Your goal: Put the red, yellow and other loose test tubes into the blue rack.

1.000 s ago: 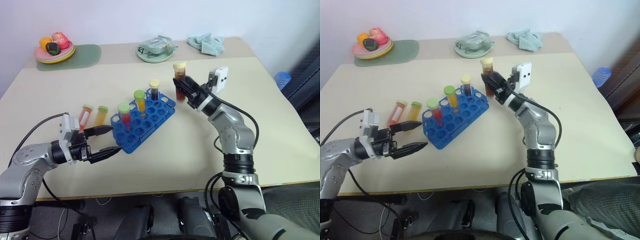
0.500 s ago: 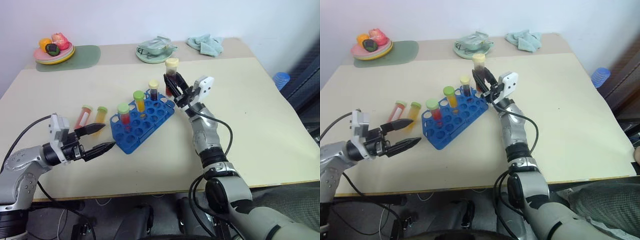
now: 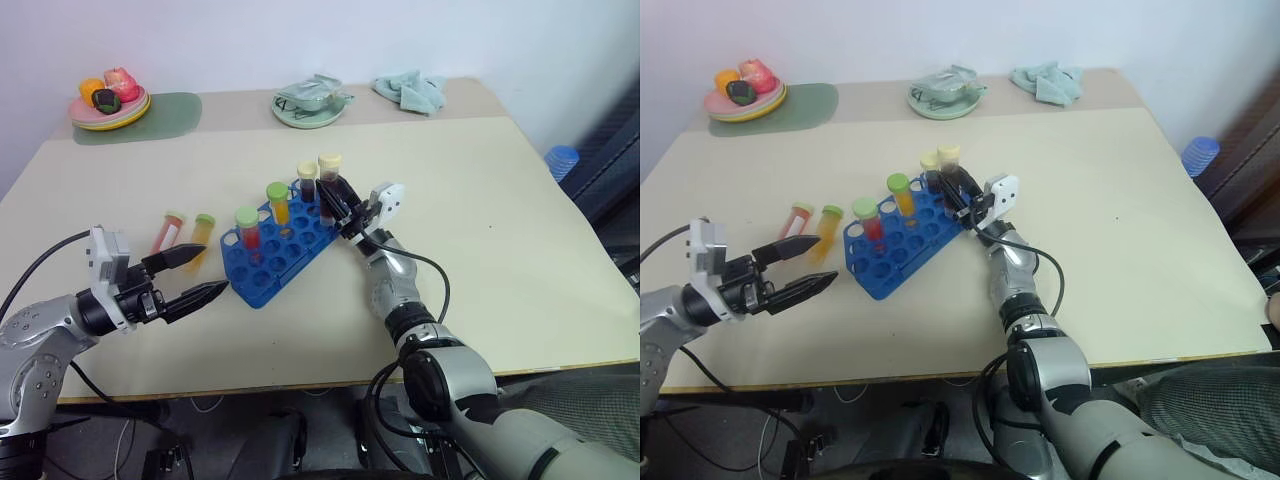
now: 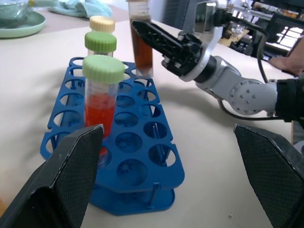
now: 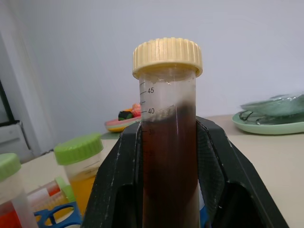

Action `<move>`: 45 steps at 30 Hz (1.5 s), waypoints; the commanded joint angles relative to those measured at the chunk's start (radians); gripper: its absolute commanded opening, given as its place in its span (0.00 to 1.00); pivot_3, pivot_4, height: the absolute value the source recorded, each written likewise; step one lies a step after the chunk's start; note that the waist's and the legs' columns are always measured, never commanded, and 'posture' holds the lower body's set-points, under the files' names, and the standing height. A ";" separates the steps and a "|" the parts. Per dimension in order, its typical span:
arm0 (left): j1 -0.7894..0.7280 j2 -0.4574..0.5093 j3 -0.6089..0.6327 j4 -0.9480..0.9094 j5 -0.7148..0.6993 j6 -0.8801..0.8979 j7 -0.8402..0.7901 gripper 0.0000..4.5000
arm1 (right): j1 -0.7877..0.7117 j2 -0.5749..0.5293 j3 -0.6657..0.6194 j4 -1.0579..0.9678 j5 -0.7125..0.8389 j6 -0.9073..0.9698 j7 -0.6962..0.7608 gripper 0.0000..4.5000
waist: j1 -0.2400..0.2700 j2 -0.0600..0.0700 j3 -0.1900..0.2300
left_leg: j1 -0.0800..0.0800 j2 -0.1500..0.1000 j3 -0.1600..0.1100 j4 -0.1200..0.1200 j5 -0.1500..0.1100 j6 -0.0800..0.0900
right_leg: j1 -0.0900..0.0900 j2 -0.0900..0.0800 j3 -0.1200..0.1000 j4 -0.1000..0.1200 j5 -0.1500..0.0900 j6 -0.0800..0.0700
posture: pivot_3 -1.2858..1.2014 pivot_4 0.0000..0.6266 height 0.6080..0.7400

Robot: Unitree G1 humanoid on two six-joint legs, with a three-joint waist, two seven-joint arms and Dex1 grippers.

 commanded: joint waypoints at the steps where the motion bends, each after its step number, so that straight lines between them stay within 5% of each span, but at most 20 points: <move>1: 0.003 0.021 0.042 -0.037 -0.024 0.010 0.009 1.00 | -0.030 -0.014 -0.025 0.053 -0.001 -0.009 -0.017 0.26 | 0.000 0.000 0.000 | 0.000 0.000 0.000 0.000 0.000 0.000 | 0.000 0.000 0.000 0.000 0.000 0.000 | 0.52 0.24 1.00; 38: 0.030 0.086 0.094 -0.057 -0.064 0.054 -0.010 1.00 | 0.060 0.064 -0.039 0.136 -0.092 -0.179 -0.103 0.26 | 0.001 -0.002 -0.002 | 0.003 0.001 0.000 -0.006 0.000 0.000 | 0.003 0.001 0.000 -0.007 0.000 0.000 | 0.52 0.24 1.00; 45: 0.007 0.073 0.068 -0.042 -0.054 0.046 -0.015 1.00 | 0.089 0.059 -0.019 0.123 -0.116 -0.191 -0.098 0.26 | 0.000 -0.002 -0.002 | 0.014 0.003 0.000 -0.015 0.000 -0.001 | 0.009 0.002 0.000 -0.012 -0.001 -0.001 | 0.52 0.24 1.00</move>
